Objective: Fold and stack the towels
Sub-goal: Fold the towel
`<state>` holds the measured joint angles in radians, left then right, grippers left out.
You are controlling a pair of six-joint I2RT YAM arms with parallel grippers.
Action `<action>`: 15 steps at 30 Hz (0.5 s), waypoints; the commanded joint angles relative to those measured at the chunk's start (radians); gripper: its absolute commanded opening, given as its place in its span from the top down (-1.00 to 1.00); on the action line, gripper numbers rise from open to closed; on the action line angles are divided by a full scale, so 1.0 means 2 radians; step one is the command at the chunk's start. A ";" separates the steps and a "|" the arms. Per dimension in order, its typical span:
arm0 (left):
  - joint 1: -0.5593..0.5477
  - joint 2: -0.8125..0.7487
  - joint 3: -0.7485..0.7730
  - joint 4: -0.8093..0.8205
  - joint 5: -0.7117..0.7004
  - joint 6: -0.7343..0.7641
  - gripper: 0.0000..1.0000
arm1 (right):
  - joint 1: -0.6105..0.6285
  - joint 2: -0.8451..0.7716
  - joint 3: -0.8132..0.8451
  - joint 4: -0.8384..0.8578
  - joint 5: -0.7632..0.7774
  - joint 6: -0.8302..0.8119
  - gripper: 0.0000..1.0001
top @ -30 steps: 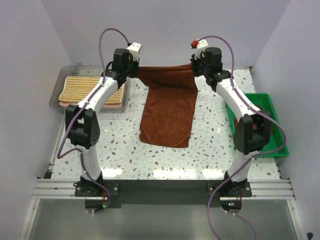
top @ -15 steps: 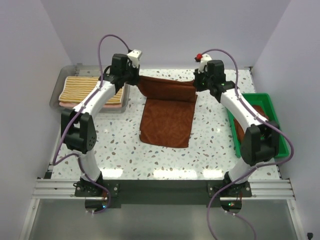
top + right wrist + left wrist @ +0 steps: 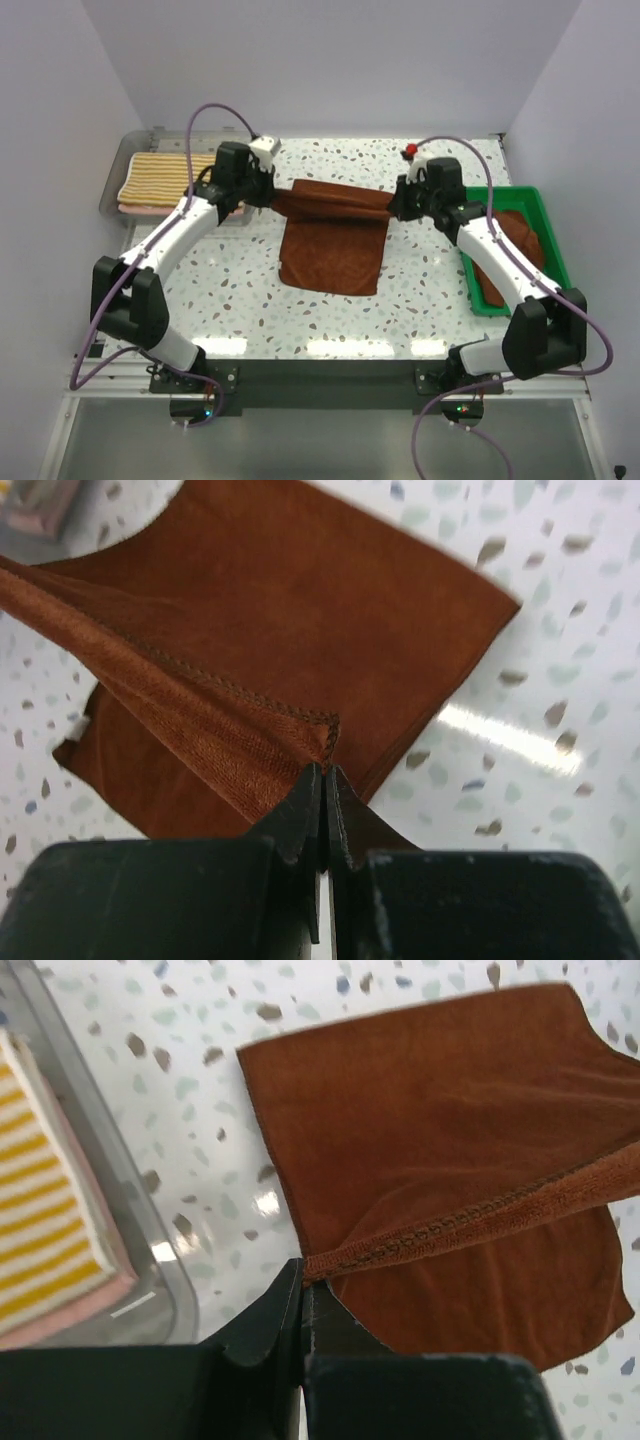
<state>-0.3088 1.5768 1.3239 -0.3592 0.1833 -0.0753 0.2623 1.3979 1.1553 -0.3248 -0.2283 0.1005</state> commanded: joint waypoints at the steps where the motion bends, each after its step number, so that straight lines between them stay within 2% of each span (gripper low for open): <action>1: -0.024 -0.019 -0.082 -0.005 -0.012 -0.018 1.00 | -0.003 -0.019 -0.081 -0.001 -0.025 0.045 0.99; 4: -0.046 -0.035 -0.148 0.021 -0.019 -0.036 1.00 | -0.002 -0.025 -0.137 0.021 -0.039 0.069 0.98; 7: -0.064 -0.030 -0.180 0.033 -0.023 -0.050 1.00 | -0.002 -0.010 -0.166 0.028 -0.038 0.080 0.98; 15: -0.072 0.005 -0.215 0.040 -0.042 -0.056 1.00 | -0.002 0.040 -0.184 0.053 -0.045 0.098 0.98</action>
<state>-0.4522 1.5646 0.9081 -0.3305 0.1429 -0.1673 0.2615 1.4631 0.7933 -0.2813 -0.2989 0.2630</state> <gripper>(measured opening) 0.021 0.015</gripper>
